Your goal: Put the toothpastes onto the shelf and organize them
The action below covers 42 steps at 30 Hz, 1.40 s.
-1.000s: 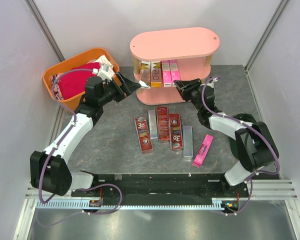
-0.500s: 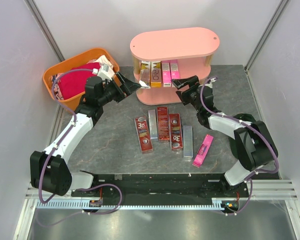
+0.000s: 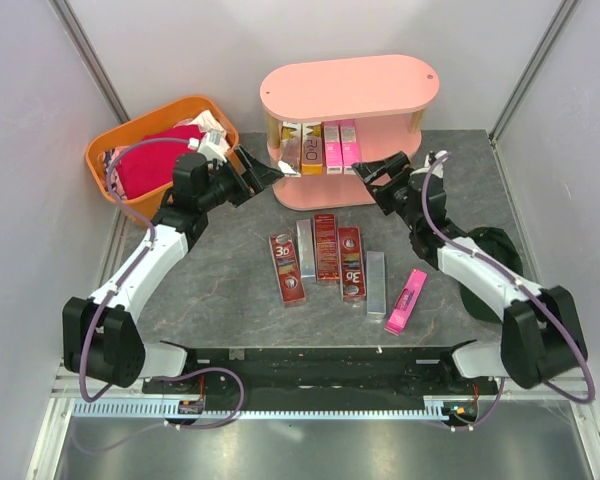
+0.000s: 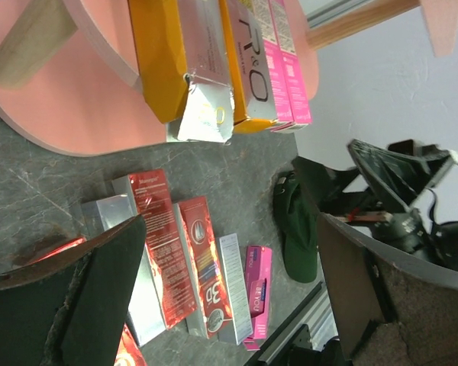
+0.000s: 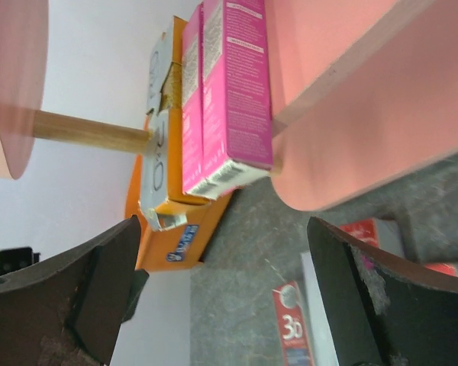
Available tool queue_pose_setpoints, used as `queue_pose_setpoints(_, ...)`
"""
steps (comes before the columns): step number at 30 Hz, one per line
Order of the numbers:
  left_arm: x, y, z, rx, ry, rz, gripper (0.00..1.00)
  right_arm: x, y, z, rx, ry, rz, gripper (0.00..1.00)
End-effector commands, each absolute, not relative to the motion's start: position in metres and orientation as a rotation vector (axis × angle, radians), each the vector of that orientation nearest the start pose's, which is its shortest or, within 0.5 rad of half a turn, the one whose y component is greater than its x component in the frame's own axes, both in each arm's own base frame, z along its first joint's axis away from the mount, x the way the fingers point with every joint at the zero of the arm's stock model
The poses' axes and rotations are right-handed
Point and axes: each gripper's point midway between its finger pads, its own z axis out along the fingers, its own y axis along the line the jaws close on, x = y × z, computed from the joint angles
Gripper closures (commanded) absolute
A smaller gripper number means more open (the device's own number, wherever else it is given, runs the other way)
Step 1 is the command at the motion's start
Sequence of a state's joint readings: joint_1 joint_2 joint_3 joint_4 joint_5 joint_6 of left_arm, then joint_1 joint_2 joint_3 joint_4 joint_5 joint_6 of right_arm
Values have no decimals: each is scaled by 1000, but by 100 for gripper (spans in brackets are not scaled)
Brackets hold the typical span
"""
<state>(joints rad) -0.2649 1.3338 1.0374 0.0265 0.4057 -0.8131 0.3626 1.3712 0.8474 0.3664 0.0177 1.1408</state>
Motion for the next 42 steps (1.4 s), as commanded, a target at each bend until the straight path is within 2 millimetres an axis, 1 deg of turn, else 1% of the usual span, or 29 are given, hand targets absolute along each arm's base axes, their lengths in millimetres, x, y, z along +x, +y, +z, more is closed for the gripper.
queue_pose_setpoints(1,379,-208,277,-141,1949,-1108,1,390,162,230,681,1799,832,2)
queue_pose_setpoints(4,382,-211,272,-135,1962,-1117,0,373,142,217,673,1855,706,2)
queue_pose_setpoints(5,383,-212,271,-131,1968,-1125,1,368,138,209,677,1877,679,2)
queue_pose_setpoints(6,384,-213,270,-128,1971,-1126,0,359,134,200,680,1918,650,2)
queue_pose_setpoints(7,384,-214,269,-125,1972,-1130,0,355,131,196,672,1937,628,2)
queue_pose_setpoints(8,384,-215,270,-116,1972,-1140,1,351,125,187,680,1963,597,2)
queue_pose_setpoints(9,386,-215,267,-117,1980,-1140,1,343,120,176,693,2010,557,2)
queue_pose_setpoints(11,386,-216,266,-107,1983,-1150,0,335,108,160,711,2060,493,2)
queue_pose_setpoints(12,388,-216,263,-110,1990,-1152,1,327,102,150,725,2104,455,3)
queue_pose_setpoints(13,388,-216,263,-108,1992,-1156,1,323,98,143,731,2128,433,3)
queue_pose_setpoints(14,388,-217,262,-98,1993,-1165,1,316,90,134,750,2162,393,4)
queue_pose_setpoints(16,391,-214,258,-98,1998,-1171,0,306,84,122,765,2190,362,6)
queue_pose_setpoints(17,389,-214,259,-89,1999,-1194,1,302,79,121,784,2193,346,7)
queue_pose_setpoints(18,389,-213,259,-83,1997,-1207,0,299,77,119,784,2201,342,7)
queue_pose_setpoints(19,389,-212,256,-83,2000,-1221,1,296,74,118,783,2209,323,7)
queue_pose_setpoints(20,389,-209,255,-85,2002,-1236,1,290,70,115,790,2230,296,8)
queue_pose_setpoints(22,390,-206,250,-94,2011,-1239,1,286,63,113,780,2253,237,8)
queue_pose_setpoints(24,391,-202,249,-98,2014,-1244,1,276,56,107,782,2297,180,9)
queue_pose_setpoints(26,391,-198,247,-101,2016,-1244,1,266,52,100,788,2332,153,10)
queue_pose_setpoints(31,392,-197,243,-95,2026,-1253,1,252,49,87,803,2383,136,12)
queue_pose_setpoints(37,392,-197,238,-94,2036,-1267,1,240,47,66,837,2450,114,15)
queue_pose_setpoints(38,392,-197,238,-90,2038,-1273,0,239,48,61,841,2468,118,19)
queue_pose_setpoints(42,392,-197,236,-93,2041,-1276,1,235,47,48,843,2494,109,21)
